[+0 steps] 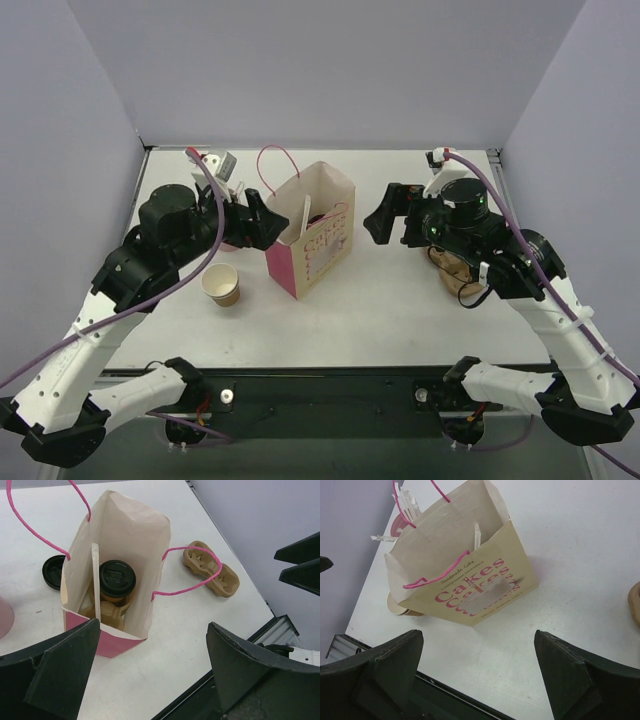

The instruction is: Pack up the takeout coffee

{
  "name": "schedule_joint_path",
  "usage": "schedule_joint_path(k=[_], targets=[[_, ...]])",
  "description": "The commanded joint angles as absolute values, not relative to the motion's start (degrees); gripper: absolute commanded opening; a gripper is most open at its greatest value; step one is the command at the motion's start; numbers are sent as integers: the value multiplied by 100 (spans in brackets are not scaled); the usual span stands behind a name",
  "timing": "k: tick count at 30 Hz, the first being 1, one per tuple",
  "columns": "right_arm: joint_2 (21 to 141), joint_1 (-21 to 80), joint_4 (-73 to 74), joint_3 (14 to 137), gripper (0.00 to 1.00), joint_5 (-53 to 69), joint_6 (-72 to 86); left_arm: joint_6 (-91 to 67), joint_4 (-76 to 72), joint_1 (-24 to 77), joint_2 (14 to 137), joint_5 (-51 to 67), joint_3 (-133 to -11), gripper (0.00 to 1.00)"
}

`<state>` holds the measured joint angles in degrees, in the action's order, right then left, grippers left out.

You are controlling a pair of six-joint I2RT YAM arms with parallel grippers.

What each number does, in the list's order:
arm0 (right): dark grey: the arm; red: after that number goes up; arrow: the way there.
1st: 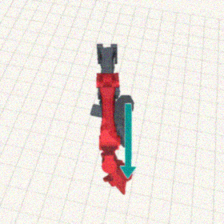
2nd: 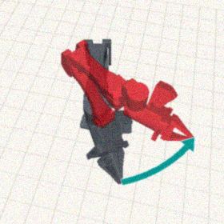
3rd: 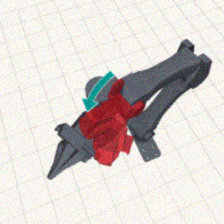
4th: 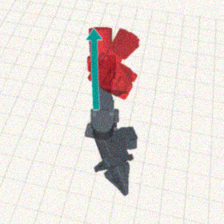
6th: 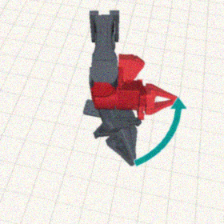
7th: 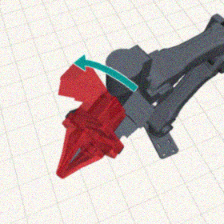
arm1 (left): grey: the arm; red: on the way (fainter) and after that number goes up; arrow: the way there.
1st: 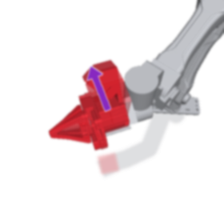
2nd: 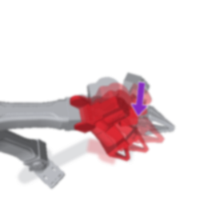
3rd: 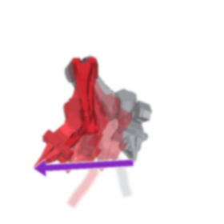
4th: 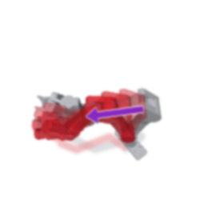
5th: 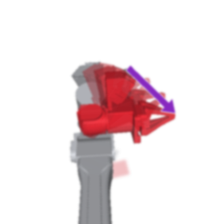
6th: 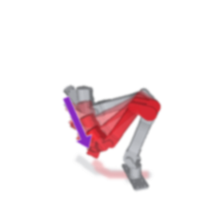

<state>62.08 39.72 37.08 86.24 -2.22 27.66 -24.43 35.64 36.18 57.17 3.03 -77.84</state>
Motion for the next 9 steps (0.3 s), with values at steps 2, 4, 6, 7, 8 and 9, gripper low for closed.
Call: schedule_joint_path(k=[2, 4, 6, 7, 8, 9], targets=[[6108, 3999, 3498, 8552, 100, -352, 2786, -2452, 3138, 3630, 5555, 185, -7805, 97], [6091, 3999, 3498, 8552, 100, -352, 2786, -2443, 3129, 3630, 5537, 185, -7796, 97], [6091, 3999, 3472, 8543, 100, -352, 2795, -2452, 3111, 3630, 5528, 211, -7787, 97], [6091, 4008, 3480, 8543, 100, -352, 2795, -2452, 3103, 3630, 5520, 202, -7778, 97], [6100, 3999, 3463, 8543, 100, -352, 2778, -2461, 3111, 3630, 5511, 202, -7778, 97], [6091, 3999, 3472, 8543, 100, -352, 2786, -2461, 3103, 3630, 5511, 202, -7778, 97]])
